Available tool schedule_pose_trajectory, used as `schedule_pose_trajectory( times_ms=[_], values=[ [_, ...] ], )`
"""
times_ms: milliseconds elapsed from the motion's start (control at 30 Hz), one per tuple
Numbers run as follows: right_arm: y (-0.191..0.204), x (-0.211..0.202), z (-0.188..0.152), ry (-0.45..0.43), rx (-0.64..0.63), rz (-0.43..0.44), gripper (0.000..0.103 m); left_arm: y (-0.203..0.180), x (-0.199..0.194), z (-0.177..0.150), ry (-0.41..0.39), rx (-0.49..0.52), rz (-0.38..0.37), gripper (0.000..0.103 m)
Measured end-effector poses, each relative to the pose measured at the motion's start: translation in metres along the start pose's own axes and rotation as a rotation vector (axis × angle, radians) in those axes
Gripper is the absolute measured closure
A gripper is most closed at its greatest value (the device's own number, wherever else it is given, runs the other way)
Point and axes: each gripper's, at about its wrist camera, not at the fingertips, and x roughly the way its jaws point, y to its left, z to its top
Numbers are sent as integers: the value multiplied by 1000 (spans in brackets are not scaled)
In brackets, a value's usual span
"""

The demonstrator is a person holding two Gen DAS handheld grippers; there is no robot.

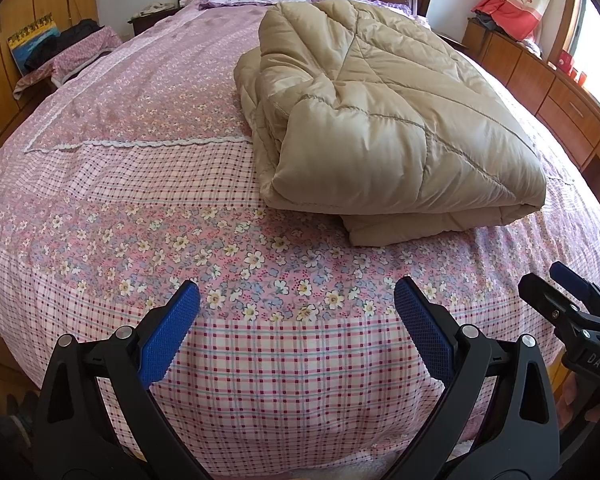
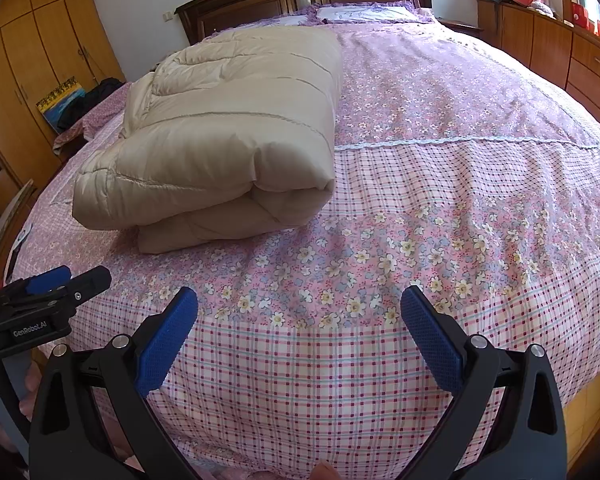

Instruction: Fold large clothes

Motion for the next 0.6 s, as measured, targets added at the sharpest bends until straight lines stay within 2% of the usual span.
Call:
schedule_pose_trajectory(
  times_ms=[600],
  values=[
    [-3, -2, 4, 0, -5, -1, 6, 0, -1, 0, -4, 7, 5, 6]
  ],
)
